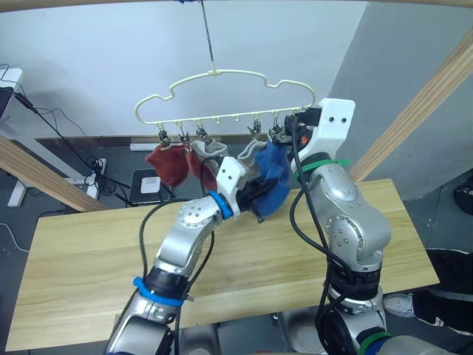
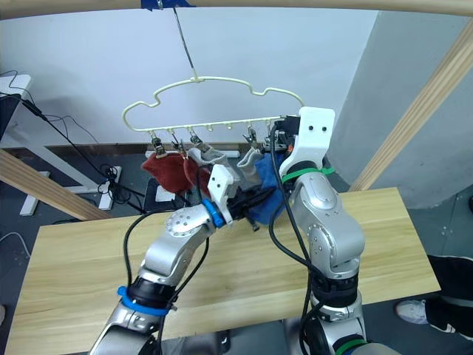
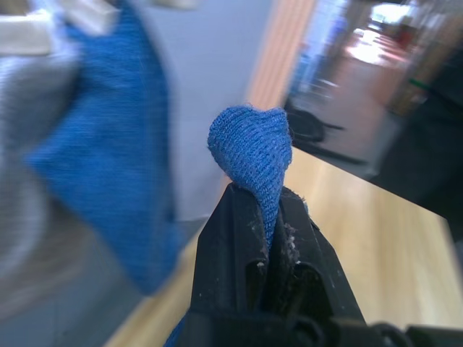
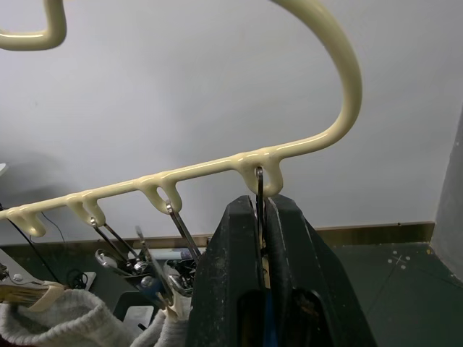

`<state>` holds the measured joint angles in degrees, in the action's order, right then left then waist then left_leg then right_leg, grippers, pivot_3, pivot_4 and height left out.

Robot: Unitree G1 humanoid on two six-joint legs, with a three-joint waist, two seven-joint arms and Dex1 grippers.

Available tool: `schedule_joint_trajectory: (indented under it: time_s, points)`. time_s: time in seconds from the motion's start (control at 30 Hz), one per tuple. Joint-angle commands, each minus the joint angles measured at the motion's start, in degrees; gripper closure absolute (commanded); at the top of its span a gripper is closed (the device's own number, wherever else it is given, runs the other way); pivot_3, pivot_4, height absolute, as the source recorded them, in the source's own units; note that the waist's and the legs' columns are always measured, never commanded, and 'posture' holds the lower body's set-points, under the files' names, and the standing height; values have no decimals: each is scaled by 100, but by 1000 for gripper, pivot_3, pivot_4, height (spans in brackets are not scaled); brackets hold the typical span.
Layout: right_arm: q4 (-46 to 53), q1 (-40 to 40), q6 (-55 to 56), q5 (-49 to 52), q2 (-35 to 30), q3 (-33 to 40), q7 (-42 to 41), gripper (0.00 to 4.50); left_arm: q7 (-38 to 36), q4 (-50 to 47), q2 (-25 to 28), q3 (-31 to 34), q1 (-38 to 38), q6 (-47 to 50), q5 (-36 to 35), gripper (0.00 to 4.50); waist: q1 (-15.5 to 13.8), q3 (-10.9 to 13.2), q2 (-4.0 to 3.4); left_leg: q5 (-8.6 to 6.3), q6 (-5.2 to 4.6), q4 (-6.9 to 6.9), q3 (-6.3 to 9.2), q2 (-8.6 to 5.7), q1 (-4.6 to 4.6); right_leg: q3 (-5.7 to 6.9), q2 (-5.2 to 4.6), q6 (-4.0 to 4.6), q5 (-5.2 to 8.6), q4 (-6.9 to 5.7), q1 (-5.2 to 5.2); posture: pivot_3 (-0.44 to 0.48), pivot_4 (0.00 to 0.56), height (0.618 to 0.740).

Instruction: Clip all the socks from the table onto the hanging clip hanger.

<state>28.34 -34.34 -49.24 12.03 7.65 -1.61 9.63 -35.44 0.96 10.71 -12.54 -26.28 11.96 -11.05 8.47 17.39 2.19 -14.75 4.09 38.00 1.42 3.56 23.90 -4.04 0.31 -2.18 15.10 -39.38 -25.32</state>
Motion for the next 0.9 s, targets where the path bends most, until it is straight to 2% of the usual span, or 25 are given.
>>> schedule_joint_trajectory:
  time_s: [0.03, 0.2, 0.9]
  points:
    - [345, -72, 40, -32, 39, -29, 25, 4500, 156, 367, -279, 22, -330, -431, 131, 4484, 0, 0, 0, 0, 0, 0, 1, 0, 1, 2, 0, 0, 0, 1, 0, -259, 280, 740]
    - [380, -41, 24, -39, 16, -42, 43, 4500, 194, 814, -570, 139, -630, -669, 89, 4484, 16, 0, 0, 0, 0, -2, 2, 1, 2, 2, 1, 0, 0, 5, -1, -265, 279, 740]
    - [410, 57, -43, -132, -12, -125, -14, 4500, 280, 1111, -697, 262, -1085, -1117, 176, 4484, 100, 0, 0, 0, 0, -2, 2, 1, 3, 2, 1, 0, 0, 7, 1, -274, 278, 740]
